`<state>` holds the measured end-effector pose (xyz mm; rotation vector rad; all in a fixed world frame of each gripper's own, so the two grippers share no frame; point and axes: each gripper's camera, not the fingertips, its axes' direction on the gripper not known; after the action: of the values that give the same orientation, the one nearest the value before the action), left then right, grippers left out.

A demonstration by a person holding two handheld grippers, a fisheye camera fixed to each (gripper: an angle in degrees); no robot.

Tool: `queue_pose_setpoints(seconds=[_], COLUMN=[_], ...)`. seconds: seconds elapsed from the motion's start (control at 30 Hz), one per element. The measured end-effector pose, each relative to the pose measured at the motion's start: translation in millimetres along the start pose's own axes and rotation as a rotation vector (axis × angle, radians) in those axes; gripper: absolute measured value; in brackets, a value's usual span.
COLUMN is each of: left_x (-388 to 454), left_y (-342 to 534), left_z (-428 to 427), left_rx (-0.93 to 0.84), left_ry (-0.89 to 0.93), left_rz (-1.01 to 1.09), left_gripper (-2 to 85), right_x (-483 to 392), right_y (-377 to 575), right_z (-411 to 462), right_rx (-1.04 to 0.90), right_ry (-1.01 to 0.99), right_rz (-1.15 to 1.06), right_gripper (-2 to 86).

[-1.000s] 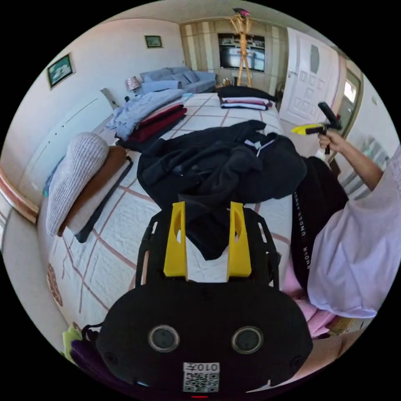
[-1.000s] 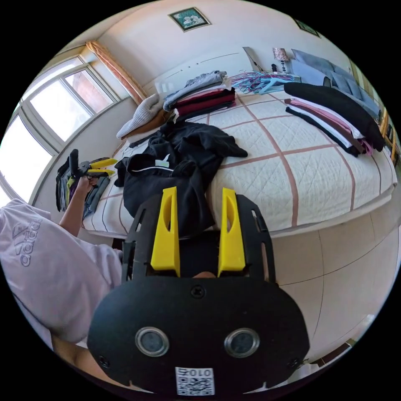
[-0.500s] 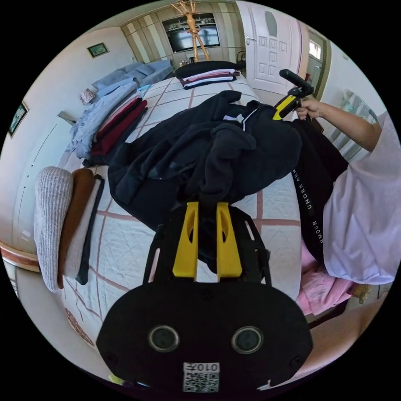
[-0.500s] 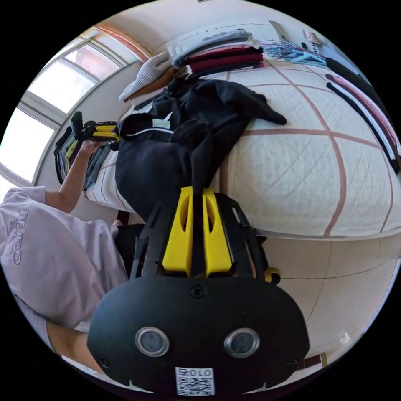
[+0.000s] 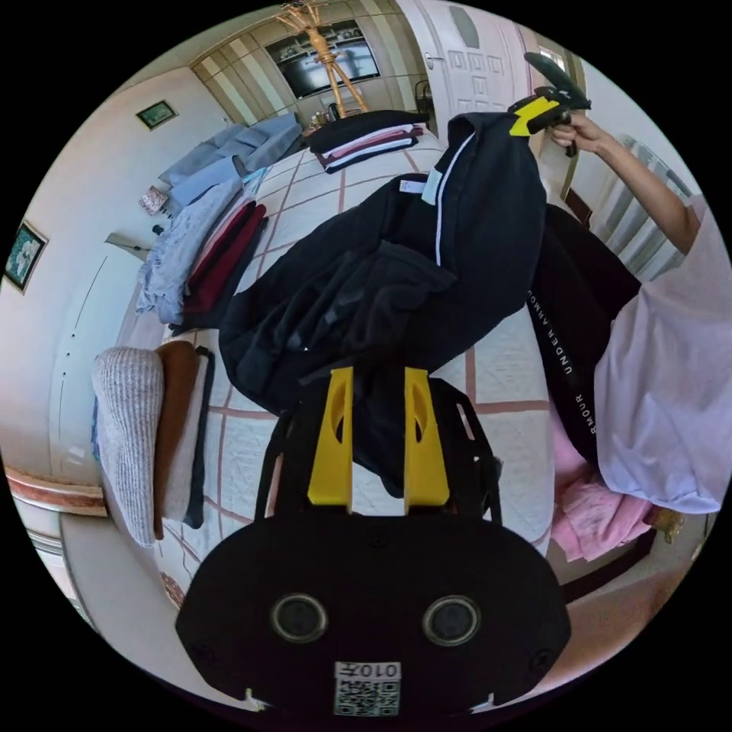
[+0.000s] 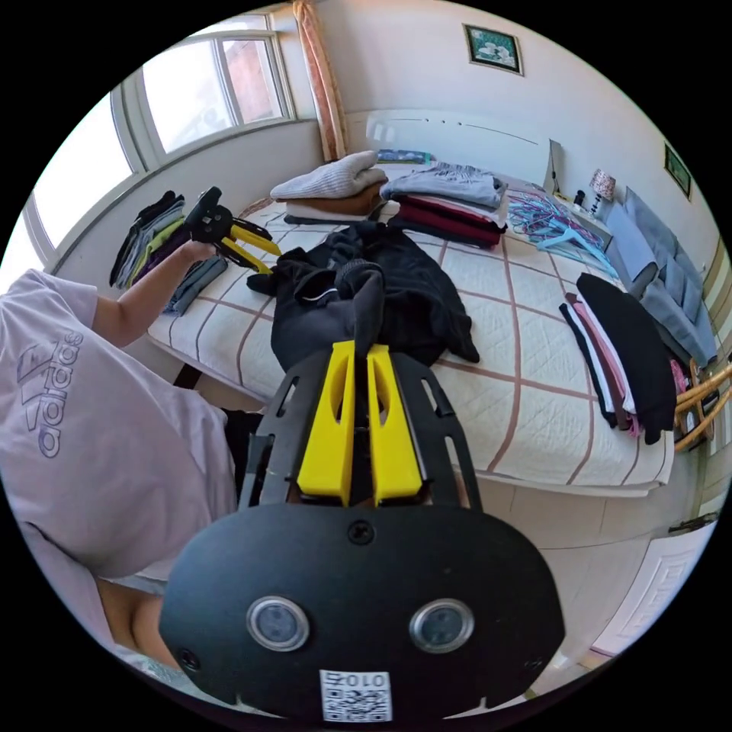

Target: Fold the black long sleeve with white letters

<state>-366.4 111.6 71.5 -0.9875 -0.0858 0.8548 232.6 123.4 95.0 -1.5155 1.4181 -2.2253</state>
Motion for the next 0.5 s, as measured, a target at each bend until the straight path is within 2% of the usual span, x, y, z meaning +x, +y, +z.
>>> queue_pose_setpoints(seconds=[0.13,0.4,0.5], left_x=[23.1,12.2,18.6], left_y=[-17.8,-41.0,-52.2], left_z=[14.1,-8.2,-1.8], left_rx=[-0.022,0.027,-0.041], left_ry=[-0.094,-0.092,-0.095], left_rz=[0.022,0.083,0.172], left_gripper=[11.9,12.4,11.1], right_x=[-11.5,-39.3,-53.6], right_y=[16.3,42.2,53.0], right_z=[21.4,27.1,29.9], right_rx=[-0.047,-0.050,-0.048], right_ry=[-0.023,-0.020,-0.018], right_rz=[0.053,0.063,0.063], right_gripper=[2.2,2.2,2.2])
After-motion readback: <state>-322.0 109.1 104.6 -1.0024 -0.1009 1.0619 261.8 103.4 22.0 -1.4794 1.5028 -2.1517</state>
